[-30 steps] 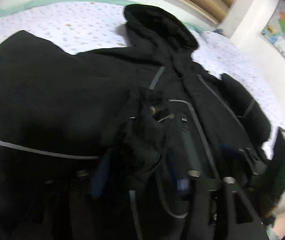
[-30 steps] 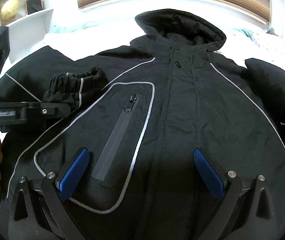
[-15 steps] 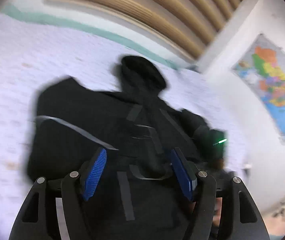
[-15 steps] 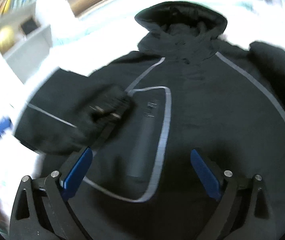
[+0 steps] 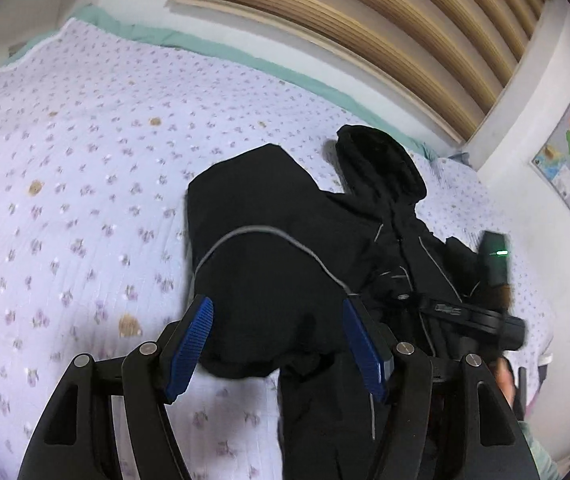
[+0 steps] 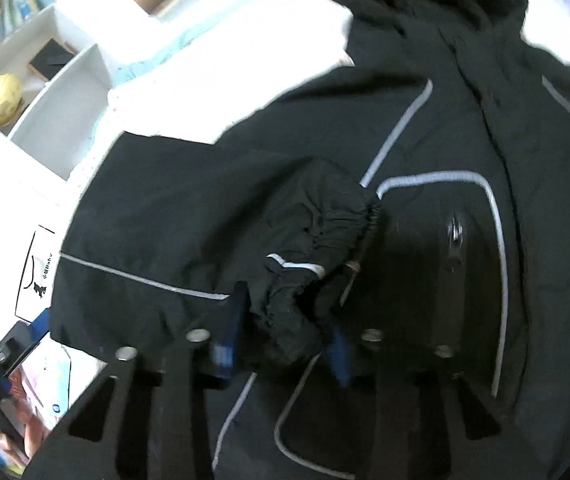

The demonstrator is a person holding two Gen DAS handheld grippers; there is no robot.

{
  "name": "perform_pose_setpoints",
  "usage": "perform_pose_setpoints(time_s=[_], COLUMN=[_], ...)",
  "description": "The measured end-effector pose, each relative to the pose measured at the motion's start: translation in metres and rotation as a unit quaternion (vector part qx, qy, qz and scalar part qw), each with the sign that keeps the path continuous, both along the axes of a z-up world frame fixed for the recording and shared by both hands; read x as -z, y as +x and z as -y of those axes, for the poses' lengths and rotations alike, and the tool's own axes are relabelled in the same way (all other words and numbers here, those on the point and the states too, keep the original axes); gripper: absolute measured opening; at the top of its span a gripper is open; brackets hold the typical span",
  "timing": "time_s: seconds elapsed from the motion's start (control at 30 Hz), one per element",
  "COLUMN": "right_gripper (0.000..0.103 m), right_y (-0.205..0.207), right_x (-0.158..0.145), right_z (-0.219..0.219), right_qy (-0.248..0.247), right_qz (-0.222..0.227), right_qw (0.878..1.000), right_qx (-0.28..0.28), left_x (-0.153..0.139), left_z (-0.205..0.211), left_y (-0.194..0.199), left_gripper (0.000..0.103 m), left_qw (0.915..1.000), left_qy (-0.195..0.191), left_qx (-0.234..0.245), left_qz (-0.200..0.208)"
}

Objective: Fold large clothes

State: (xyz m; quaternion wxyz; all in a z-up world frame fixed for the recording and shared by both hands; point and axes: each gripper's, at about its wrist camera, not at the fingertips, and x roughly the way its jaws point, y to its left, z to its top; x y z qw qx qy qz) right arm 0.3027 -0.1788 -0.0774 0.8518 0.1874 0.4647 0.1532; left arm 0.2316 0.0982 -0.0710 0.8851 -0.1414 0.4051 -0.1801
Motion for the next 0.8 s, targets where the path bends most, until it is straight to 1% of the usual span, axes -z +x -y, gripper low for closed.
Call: perform_pose_setpoints(time_s=[0.03, 0.1, 0.2, 0.23, 0.27, 0.33, 0.43, 0.5, 0.53, 0.6, 0.67, 0.7, 0.73, 0.8], right_gripper=[0.036, 0.035, 0.035, 0.035, 0.035, 0.035, 0.035, 0.035, 0.035, 0.035, 0.035, 0.035, 0.035, 0.035], right_y=[-0.004, -0.017, -0.031, -0.036, -0.04, -0.043, -0.042, -0.044, -0.041, -0.038, -0.031, -0.028, -0.029, -0.024], right_x=[-0.008, -0.039, -0.075, -0.088, -0.098, -0.108, -0.118, -0.116, -0.112, -0.095, -0.075, -0.059, -0.049, -0.023], right_z=[0.003, 0.021, 0.059, 0.076, 0.09, 0.113, 0.147, 0.163, 0.174, 0.19, 0.199, 0.202, 0.2, 0.201], right_qy=[-0.01, -0.047, -0.083, -0.106, -0.127, -0.166, -0.231, -0.271, -0.284, -0.305, -0.311, -0.312, -0.311, -0.308], right_qz=[0.014, 0.063, 0.103, 0.115, 0.123, 0.13, 0.125, 0.113, 0.106, 0.084, 0.066, 0.052, 0.047, 0.033], right_qw=[1.0, 0.997, 0.99, 0.986, 0.982, 0.973, 0.957, 0.946, 0.943, 0.939, 0.939, 0.941, 0.942, 0.946], right_qx=[0.002, 0.019, 0.048, 0.062, 0.072, 0.091, 0.125, 0.138, 0.14, 0.137, 0.13, 0.123, 0.118, 0.096], left_x=[0.0, -0.009, -0.015, -0.018, -0.021, -0.022, -0.014, -0.004, 0.001, 0.019, 0.04, 0.054, 0.069, 0.086], left_z=[0.0, 0.012, 0.035, 0.044, 0.056, 0.076, 0.114, 0.133, 0.14, 0.157, 0.168, 0.172, 0.174, 0.176], left_y=[0.003, 0.008, 0.017, 0.018, 0.021, 0.027, 0.04, 0.048, 0.051, 0.059, 0.066, 0.071, 0.075, 0.079], left_gripper=[0.068, 0.068, 0.068, 0.068, 0.068, 0.068, 0.068, 0.068, 0.068, 0.068, 0.068, 0.068, 0.068, 0.068], left_qw=[1.0, 0.9999, 0.9993, 0.999, 0.9984, 0.9974, 0.9954, 0.9941, 0.9937, 0.9917, 0.9894, 0.9881, 0.9868, 0.985], left_qy=[0.003, 0.003, 0.004, 0.005, 0.005, 0.004, 0.015, 0.027, 0.033, 0.046, 0.057, 0.066, 0.078, 0.094], left_qx=[0.001, 0.011, 0.031, 0.038, 0.05, 0.068, 0.094, 0.105, 0.107, 0.119, 0.126, 0.124, 0.121, 0.118], left_qz=[0.002, 0.011, 0.021, 0.024, 0.025, 0.022, 0.01, -0.001, -0.005, -0.021, -0.044, -0.061, -0.075, -0.085])
